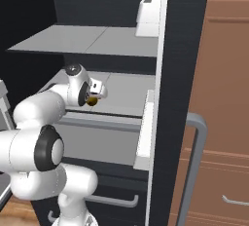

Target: Retrieve a lemon from the fridge and place it on the cutting board with the fish.

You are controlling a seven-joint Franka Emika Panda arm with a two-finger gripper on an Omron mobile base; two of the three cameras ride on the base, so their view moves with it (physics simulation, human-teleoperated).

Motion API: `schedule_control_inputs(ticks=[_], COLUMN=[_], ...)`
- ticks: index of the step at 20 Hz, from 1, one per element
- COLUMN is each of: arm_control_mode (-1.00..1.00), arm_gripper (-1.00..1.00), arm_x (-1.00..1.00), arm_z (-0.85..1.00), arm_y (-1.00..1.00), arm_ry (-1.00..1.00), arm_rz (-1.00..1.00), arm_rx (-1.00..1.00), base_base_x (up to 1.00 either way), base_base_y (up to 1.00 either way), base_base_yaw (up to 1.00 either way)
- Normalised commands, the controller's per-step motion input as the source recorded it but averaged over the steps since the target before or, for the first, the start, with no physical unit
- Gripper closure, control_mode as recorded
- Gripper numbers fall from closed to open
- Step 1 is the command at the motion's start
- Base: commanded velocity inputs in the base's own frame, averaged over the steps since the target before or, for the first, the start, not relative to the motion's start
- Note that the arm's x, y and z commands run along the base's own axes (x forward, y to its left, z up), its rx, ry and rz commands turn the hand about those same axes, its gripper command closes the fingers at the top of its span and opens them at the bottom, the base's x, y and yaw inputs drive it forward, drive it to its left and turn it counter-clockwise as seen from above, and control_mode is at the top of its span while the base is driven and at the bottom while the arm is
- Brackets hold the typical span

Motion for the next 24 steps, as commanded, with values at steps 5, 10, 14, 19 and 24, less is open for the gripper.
schedule_control_inputs(ticks=[5,10,14,19,24], arm_control_mode=[-1.0,-1.0,-1.0,-1.0,-1.0], arm_gripper=[-1.0,-1.0,-1.0,-1.0,-1.0], arm_x=[0.1,0.16,0.2,0.12,0.0], arm_z=[-0.11,-0.09,0.0,-0.09,-0.13], arm_y=[0.12,0.02,0.0,0.0,0.0], arm_ry=[0.04,0.04,0.0,0.0,0.0], arm_rz=[0.0,0.0,0.0,0.0,0.0], arm_rx=[0.0,0.0,-0.01,0.0,0.0], base_base_x=[0.0,0.0,0.0,0.0,0.0], base_base_y=[0.0,0.0,0.0,0.0,0.0], base_base_yaw=[0.0,0.0,0.0,0.0,0.0])
